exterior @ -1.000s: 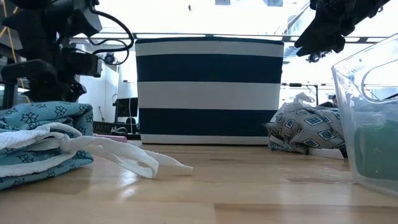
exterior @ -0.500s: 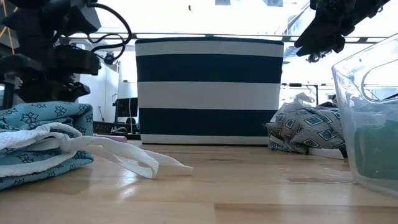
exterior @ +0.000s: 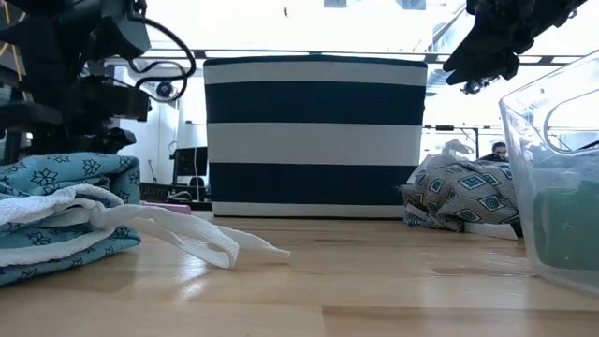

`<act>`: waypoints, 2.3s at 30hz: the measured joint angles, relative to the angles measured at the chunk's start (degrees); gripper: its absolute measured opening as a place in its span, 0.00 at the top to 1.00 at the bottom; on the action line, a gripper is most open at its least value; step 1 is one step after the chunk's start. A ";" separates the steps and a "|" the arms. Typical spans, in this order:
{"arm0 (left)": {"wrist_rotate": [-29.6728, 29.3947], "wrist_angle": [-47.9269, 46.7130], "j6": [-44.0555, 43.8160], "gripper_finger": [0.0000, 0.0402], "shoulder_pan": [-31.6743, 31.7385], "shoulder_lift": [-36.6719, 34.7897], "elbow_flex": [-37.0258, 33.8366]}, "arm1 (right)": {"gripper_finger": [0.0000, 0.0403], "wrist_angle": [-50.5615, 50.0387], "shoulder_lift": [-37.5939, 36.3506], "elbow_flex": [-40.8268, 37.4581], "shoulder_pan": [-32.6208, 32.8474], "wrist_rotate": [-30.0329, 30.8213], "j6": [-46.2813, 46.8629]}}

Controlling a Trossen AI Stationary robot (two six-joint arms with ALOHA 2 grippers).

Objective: Pick & Place Medicine items
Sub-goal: Put the transparent orange medicine bottle into the black bin

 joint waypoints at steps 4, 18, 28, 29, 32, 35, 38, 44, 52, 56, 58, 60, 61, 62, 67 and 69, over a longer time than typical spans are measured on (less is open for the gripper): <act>0.02 0.35 0.04 0.68 0.00 1.48 -0.02 | 0.54 -0.03 0.01 0.02 0.00 0.01 0.00; -1.67 0.20 -0.22 0.68 0.00 2.73 -0.02 | 0.54 -0.03 -0.01 0.02 0.02 0.00 0.00; -1.68 0.18 -0.36 0.71 0.00 2.79 -0.02 | 0.54 -0.03 -0.01 0.02 0.02 0.01 0.00; -1.68 0.20 -0.37 0.72 0.00 2.79 -0.02 | 0.54 -0.03 -0.01 0.02 0.02 0.00 0.00; -1.70 0.30 -0.37 0.76 0.00 2.79 -0.02 | 0.54 -0.03 -0.01 0.02 0.00 0.00 0.00; -1.70 0.33 -0.37 0.77 0.00 2.79 -0.02 | 0.54 -0.04 -0.01 0.02 0.02 0.00 0.00; -1.70 0.35 -0.39 0.77 0.00 2.79 -0.02 | 0.54 -0.04 -0.01 0.02 0.01 -0.01 0.00; -1.68 0.32 -1.34 0.77 0.00 2.65 -0.02 | 0.54 -0.05 -0.01 0.02 0.01 -0.01 0.00; -1.75 -1.51 -2.50 0.77 1.24 -5.03 -0.08 | 0.54 -0.05 -0.01 0.02 0.02 -0.01 0.00; -2.45 -4.58 -5.76 0.77 4.46 -12.19 -0.08 | 0.54 -0.05 0.00 0.02 0.02 -0.01 0.00; -2.99 -4.78 -6.28 0.77 6.33 -15.44 -0.08 | 0.54 -0.05 -0.01 0.02 0.01 0.00 0.00; -3.04 -4.68 -6.38 0.77 7.93 -17.82 -0.06 | 0.54 -0.05 -0.01 0.02 0.00 -0.01 0.00; -3.02 -4.68 -6.40 0.77 8.62 -18.59 -0.06 | 0.54 -0.05 -0.01 0.02 0.00 -0.01 0.00; -3.02 -4.68 -6.40 0.77 9.23 -19.09 -0.06 | 0.54 -0.05 -0.01 0.02 0.00 -0.01 0.00; -3.13 -4.81 -10.88 0.77 13.38 -19.50 -0.06 | 0.54 -0.05 -0.01 0.02 0.01 -0.01 0.00; -3.21 -5.06 -13.74 0.77 15.86 -19.50 -0.06 | 0.54 -0.05 -0.01 0.02 0.02 -0.01 0.00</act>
